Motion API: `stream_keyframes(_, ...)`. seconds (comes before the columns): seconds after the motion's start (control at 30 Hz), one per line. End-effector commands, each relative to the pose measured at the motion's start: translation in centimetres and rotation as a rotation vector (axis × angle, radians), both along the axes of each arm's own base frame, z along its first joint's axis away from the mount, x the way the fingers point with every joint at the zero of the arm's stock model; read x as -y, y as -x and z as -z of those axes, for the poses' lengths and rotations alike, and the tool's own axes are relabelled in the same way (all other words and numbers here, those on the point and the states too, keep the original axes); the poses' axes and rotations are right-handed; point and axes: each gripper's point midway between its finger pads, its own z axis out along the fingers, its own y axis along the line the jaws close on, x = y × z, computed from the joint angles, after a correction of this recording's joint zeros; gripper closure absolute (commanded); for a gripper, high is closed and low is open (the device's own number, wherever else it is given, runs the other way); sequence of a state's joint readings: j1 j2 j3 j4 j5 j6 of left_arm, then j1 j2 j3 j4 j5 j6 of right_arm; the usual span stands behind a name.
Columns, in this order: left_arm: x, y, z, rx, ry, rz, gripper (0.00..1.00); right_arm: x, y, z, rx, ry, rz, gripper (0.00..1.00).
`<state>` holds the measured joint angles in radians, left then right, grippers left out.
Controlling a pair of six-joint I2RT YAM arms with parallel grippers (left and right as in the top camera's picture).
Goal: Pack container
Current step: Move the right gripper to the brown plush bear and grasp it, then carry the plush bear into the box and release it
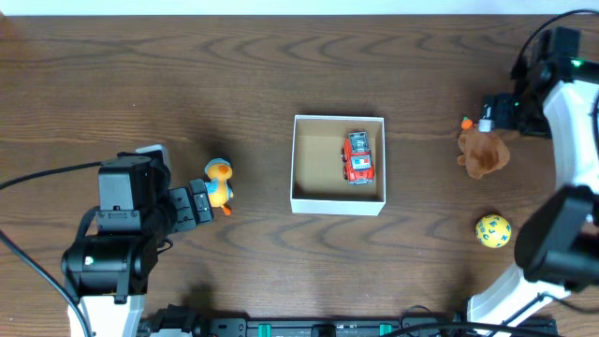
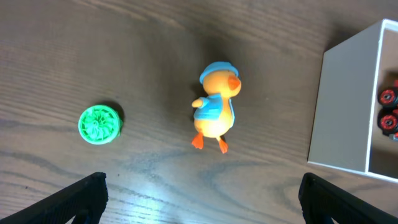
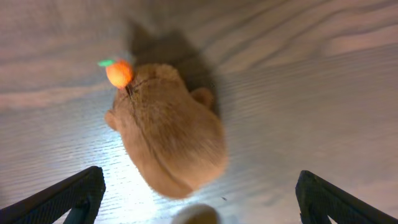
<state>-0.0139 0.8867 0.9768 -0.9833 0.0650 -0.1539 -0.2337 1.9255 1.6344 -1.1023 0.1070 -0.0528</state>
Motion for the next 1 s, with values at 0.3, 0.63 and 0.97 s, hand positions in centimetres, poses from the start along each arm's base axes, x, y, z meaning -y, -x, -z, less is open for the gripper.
stream_keyframes(0.3, -0.1, -0.5, 1.0, -0.055, 0.002, -0.005, 0.02, -1.7, 1.9, 7.4, -0.225, -0.12, -0.04, 0.63)
stream_keyframes(0.63, -0.1, -0.5, 1.0, -0.055, 0.002, -0.005, 0.02, -4.0, 1.2, 0.7, -0.085, -0.118, -0.046, 0.99)
stream_keyframes(0.97, -0.1, -0.5, 1.0, -0.055, 0.002, -0.005, 0.02, -14.2, 1.5, -18.0, 0.502, -0.196, -0.019, 0.99)
